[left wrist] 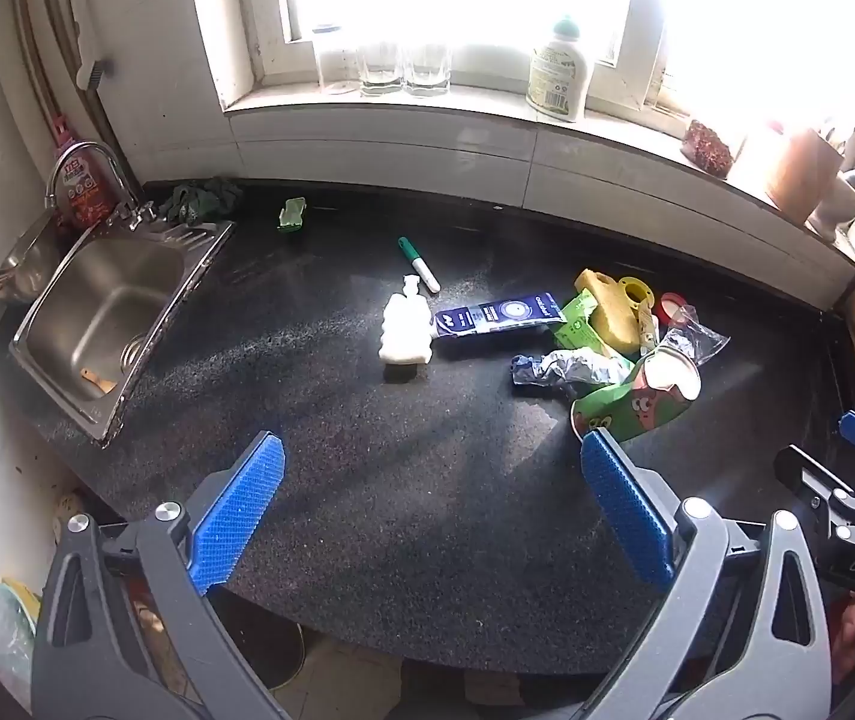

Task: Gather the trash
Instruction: 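Move both tools toward the trash items on the counter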

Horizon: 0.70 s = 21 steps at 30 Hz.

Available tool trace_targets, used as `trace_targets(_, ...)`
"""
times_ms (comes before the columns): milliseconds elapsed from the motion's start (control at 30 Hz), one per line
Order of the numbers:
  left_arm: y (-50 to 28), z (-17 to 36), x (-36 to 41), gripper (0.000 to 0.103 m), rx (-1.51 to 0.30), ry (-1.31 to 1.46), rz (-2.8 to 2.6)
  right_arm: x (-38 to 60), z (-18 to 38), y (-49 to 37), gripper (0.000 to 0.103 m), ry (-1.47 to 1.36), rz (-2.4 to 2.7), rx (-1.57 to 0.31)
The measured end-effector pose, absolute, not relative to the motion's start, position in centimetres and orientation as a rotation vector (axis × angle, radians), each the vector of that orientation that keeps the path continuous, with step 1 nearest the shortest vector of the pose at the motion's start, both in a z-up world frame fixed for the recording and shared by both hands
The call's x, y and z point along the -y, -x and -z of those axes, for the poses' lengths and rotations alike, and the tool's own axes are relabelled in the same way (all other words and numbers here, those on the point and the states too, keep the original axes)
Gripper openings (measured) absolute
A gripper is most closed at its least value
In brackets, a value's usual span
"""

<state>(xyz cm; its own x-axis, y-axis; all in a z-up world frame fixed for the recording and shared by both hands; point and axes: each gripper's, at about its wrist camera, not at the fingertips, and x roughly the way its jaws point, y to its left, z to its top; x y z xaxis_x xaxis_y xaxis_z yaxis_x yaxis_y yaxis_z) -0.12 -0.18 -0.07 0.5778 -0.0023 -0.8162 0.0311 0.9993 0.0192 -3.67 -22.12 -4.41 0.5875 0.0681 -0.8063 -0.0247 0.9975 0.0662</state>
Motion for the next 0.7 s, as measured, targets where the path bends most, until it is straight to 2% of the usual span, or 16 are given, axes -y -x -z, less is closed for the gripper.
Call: trace_targets(700, -0.3, 0.16, 0.58, 0.096, -0.992, -0.019, 0.046, 22.43, 4.3, 3.66, 0.097, -0.049, -0.047, -0.969)
